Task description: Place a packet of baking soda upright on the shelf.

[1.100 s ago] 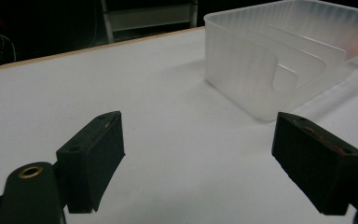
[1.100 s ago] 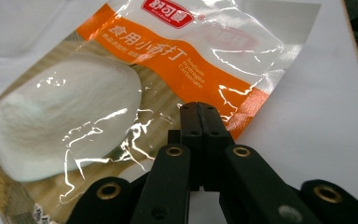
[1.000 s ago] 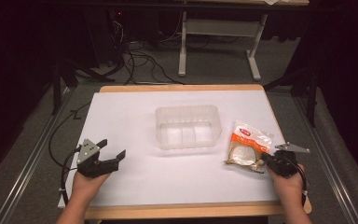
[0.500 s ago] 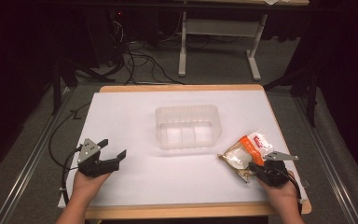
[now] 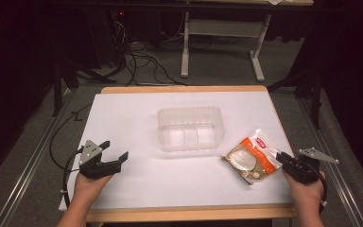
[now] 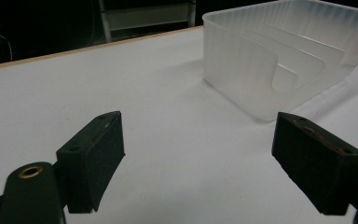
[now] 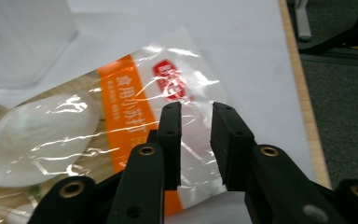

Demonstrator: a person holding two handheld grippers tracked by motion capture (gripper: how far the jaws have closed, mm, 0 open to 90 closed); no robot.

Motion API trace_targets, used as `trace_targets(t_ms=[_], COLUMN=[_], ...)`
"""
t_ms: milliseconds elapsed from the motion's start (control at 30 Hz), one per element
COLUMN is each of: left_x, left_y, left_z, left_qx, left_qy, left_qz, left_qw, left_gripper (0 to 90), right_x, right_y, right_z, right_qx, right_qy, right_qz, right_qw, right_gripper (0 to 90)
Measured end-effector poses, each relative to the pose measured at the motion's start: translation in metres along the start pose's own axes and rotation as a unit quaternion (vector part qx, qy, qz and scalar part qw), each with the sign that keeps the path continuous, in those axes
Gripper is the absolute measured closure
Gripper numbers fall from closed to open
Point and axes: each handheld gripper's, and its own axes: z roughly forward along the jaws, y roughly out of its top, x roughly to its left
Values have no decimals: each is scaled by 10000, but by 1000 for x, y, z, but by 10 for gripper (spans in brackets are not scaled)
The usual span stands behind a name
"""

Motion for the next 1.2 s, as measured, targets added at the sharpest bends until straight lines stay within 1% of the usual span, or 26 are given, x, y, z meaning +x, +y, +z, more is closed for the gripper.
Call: trace_targets(t_ms=[33,67,100,133,167,200,233,267,367,400,467,567,633,667,700,767,800,833,900,933,967,1000,1033,1167,1200], left_x=[0,0,0,0,0,0,-1,-1,-1,-1,-2,-2,-3,-3,-3,-2,-2,-2,-2,-2,-2,-3,-3,-3,-3], left_y=[0,0,0,0,0,0,0,0,-1,-1,-1,-1,-1,-1,-1,-2,-2,-2,-2,-2,-2,-2,-2,-2,-2], left_z=[0,0,0,1,1,1,1,1,2,2,3,3,3,3,3,3,3,3,4,4,4,4,5,5,5], left_qx=[0,3,10,16,21,21,24,34,55,62,86,111,115,121,131,138,140,141,152,163,168,169,169,165,160], left_qy=[0,3,6,12,18,18,16,16,25,30,31,37,36,35,36,36,37,39,41,36,35,35,37,36,35], left_qz=[0,1,1,1,4,4,11,12,21,22,31,54,57,65,71,73,71,65,72,75,76,78,82,87,86], left_qw=[10000,10000,10000,10000,10000,10000,10000,10000,10000,10000,10000,9999,9999,9999,9999,9999,9999,9999,9998,9998,9998,9998,9998,9998,9998], left_gripper=[174,174,174,174,174,174,174,174,174,174,174,174,174,174,174,174,174,174,174,174,174,174,174,174,174], right_x=[0,-4,-10,-10,-17,-17,-19,-25,-29,-32,-33,-33,-32,-32,-32,-32,-32,-31,-30,-29,-28,-28,-28,-27,-27], right_y=[0,1,2,2,2,2,1,-1,-3,-5,-6,-9,-9,-10,-9,-9,-9,-9,-9,-9,-9,-9,-9,-8,-8], right_z=[0,0,1,1,3,3,4,6,9,13,14,24,25,26,28,30,30,30,31,32,33,33,33,35,35], right_qx=[0,3,-40,-40,-33,-33,-17,26,70,139,170,285,304,308,331,327,327,333,327,376,418,418,440,490,490], right_qy=[0,-47,-151,-151,-272,-272,-317,-421,-419,-375,-363,-268,-242,-207,-122,-35,-35,44,83,124,153,153,185,275,275], right_qz=[0,69,174,174,252,252,302,388,470,574,598,686,675,708,783,770,770,736,746,746,749,749,754,694,694], right_qw=[10000,10000,9997,9997,9993,9993,9990,9984,9980,9976,9974,9969,9970,9968,9963,9965,9965,9967,9966,9964,9962,9962,9960,9960,9960], right_gripper=[735,718,650,650,588,588,567,525,489,462,446,425,426,427,446,482,482,502,514,525,565,565,583,673,673])
